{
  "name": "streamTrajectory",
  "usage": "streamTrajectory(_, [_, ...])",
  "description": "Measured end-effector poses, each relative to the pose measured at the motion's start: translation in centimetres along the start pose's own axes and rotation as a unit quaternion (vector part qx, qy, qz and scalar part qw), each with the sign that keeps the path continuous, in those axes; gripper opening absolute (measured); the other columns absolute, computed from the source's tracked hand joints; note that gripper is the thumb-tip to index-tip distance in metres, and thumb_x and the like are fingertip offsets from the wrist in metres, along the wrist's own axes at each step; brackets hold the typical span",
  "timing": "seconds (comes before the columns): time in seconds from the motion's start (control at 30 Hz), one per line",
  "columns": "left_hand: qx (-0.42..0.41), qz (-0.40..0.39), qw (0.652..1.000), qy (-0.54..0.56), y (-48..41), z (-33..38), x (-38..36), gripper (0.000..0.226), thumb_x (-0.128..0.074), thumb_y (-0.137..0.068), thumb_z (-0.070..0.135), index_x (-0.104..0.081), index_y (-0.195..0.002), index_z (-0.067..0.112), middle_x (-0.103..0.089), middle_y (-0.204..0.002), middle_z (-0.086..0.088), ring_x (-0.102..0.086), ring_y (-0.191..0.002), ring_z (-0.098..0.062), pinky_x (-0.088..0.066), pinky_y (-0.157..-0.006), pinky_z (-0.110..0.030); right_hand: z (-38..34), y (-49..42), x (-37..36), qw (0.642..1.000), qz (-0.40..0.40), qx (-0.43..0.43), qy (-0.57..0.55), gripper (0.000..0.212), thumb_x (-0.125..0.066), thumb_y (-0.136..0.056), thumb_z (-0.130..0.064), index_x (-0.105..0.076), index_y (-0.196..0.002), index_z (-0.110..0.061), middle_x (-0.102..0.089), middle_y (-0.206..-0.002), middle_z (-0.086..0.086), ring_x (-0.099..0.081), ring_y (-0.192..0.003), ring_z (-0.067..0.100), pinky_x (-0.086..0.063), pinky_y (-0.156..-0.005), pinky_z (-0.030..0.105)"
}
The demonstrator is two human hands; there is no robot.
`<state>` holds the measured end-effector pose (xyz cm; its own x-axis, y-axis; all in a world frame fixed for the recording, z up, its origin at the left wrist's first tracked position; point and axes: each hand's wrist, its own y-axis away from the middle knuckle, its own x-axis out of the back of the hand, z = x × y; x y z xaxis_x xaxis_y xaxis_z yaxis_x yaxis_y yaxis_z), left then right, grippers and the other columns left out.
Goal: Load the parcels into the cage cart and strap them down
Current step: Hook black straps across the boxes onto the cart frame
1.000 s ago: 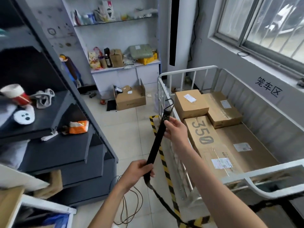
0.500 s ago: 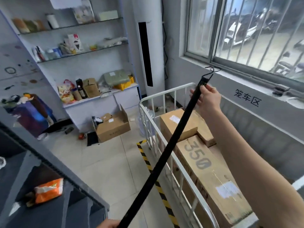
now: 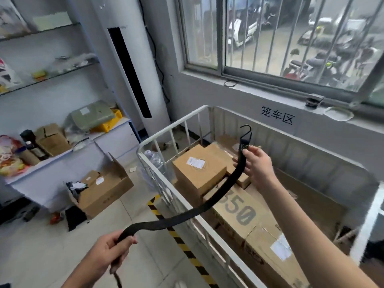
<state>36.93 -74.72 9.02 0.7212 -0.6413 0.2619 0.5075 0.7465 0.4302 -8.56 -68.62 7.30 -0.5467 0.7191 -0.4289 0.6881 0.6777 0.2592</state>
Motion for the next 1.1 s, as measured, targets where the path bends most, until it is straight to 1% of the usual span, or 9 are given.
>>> streamTrajectory(0.13, [-0.012, -0.088, 0.992, -0.093, -7.2, 2.2, 3.2, 0.008, -0.078, -0.083, 0.013, -0.079, -0.083, 0.004, -0.055, -0.053, -0.014, -0.048, -0.043, -0.018, -0.035, -0.04, -0.019, 4.3, -1.9, 4.2, 0.986, 0.161, -0.011, -0.049, 0.017, -0.058, -0.099, -0.007, -0.058, -0.115, -0.014, -0.073, -0.1, 0.017, -0.077, -0.08, 0.029, -0.059, -0.06, 0.032])
streamTrajectory(0.23, [-0.027, -0.104, 0.984, -0.143, -14.2, 5.3, 4.3, 0.04, -0.059, -0.085, -0.022, -0.07, -0.057, 0.005, -0.064, -0.051, -0.011, -0.061, -0.041, -0.009, -0.045, -0.044, -0.01, 6.9, -1.9, 7.2, 0.95, 0.285, 0.006, -0.127, 0.02, -0.055, -0.1, -0.003, -0.053, -0.118, -0.013, -0.072, -0.097, 0.016, -0.077, -0.074, 0.027, -0.059, -0.057, 0.032])
streamTrajectory(0.33, [-0.011, -0.277, 0.951, -0.136, -18.1, 10.3, 2.8, 0.007, -0.073, -0.079, 0.003, -0.078, -0.077, -0.002, -0.06, -0.06, -0.012, -0.055, -0.051, -0.015, -0.037, -0.046, -0.013, 8.4, -0.5, 8.9, 0.904, 0.393, 0.024, -0.168, 0.021, -0.053, -0.1, 0.001, -0.051, -0.117, -0.011, -0.07, -0.094, 0.016, -0.075, -0.062, 0.022, -0.059, -0.052, 0.031])
streamTrajectory(0.4, [0.021, -0.365, 0.915, -0.168, -21.3, 13.7, 1.6, 0.028, -0.076, -0.076, 0.021, -0.076, -0.097, 0.003, -0.045, -0.064, -0.015, -0.042, -0.055, -0.02, -0.026, -0.048, -0.022, 9.6, 1.0, 9.8, 0.875, 0.445, 0.03, -0.186, 0.018, -0.053, -0.1, 0.001, -0.052, -0.112, -0.012, -0.069, -0.095, 0.017, -0.075, -0.064, 0.022, -0.06, -0.055, 0.032])
streamTrajectory(0.5, [-0.009, -0.456, 0.863, -0.216, -25.6, 17.9, -2.7, 0.046, -0.086, -0.073, 0.047, -0.076, -0.1, 0.011, -0.043, -0.061, -0.01, -0.038, -0.048, -0.017, -0.024, -0.045, -0.019, 11.4, 4.0, 10.7, 0.827, 0.516, 0.04, -0.219, 0.018, -0.051, -0.1, 0.003, -0.054, -0.104, -0.014, -0.068, -0.09, 0.017, -0.074, -0.064, 0.021, -0.061, -0.054, 0.032])
streamTrajectory(0.63, [-0.036, -0.568, 0.777, -0.27, -29.2, 22.1, -9.4, 0.05, -0.088, -0.068, 0.051, -0.078, -0.102, 0.015, -0.055, -0.057, 0.006, -0.046, -0.044, -0.006, -0.034, -0.043, -0.011, 13.6, 6.6, 12.3, 0.761, 0.59, 0.062, -0.264, 0.022, -0.05, -0.099, 0.005, -0.051, -0.116, -0.009, -0.068, -0.094, 0.023, -0.072, -0.063, 0.024, -0.06, -0.05, 0.032])
streamTrajectory(0.77, [-0.081, -0.598, 0.718, -0.347, -33.4, 25.0, -16.2, 0.062, -0.084, -0.068, 0.06, -0.072, -0.108, 0.014, -0.035, -0.058, -0.002, -0.024, -0.05, -0.016, -0.015, -0.045, -0.025, 15.8, 7.9, 14.2, 0.703, 0.642, 0.059, -0.3, 0.021, -0.05, -0.101, 0.002, -0.05, -0.12, -0.009, -0.068, -0.1, 0.026, -0.073, -0.064, 0.025, -0.057, -0.049, 0.03])
streamTrajectory(0.93, [-0.068, -0.643, 0.667, -0.37, -36.9, 26.8, -24.2, 0.053, -0.083, -0.076, 0.053, -0.07, -0.1, 0.008, -0.027, -0.053, -0.002, -0.02, -0.044, -0.012, -0.016, -0.044, -0.017, 18.1, 6.7, 17.2, 0.642, 0.682, 0.047, -0.346, 0.022, -0.048, -0.101, 0.004, -0.052, -0.119, -0.008, -0.067, -0.107, 0.031, -0.071, -0.059, 0.025, -0.052, -0.043, 0.025])
streamTrajectory(1.1, [-0.037, -0.661, 0.64, -0.391, -38.3, 26.5, -30.8, 0.051, -0.085, -0.074, 0.047, -0.069, -0.094, 0.002, -0.027, -0.053, -0.005, -0.018, -0.047, -0.015, -0.011, -0.043, -0.021, 19.8, 4.0, 20.4, 0.625, 0.678, 0.013, -0.386, 0.039, -0.048, -0.101, 0.005, -0.045, -0.139, -0.005, -0.06, -0.119, 0.032, -0.067, -0.073, 0.029, -0.058, -0.058, 0.034])
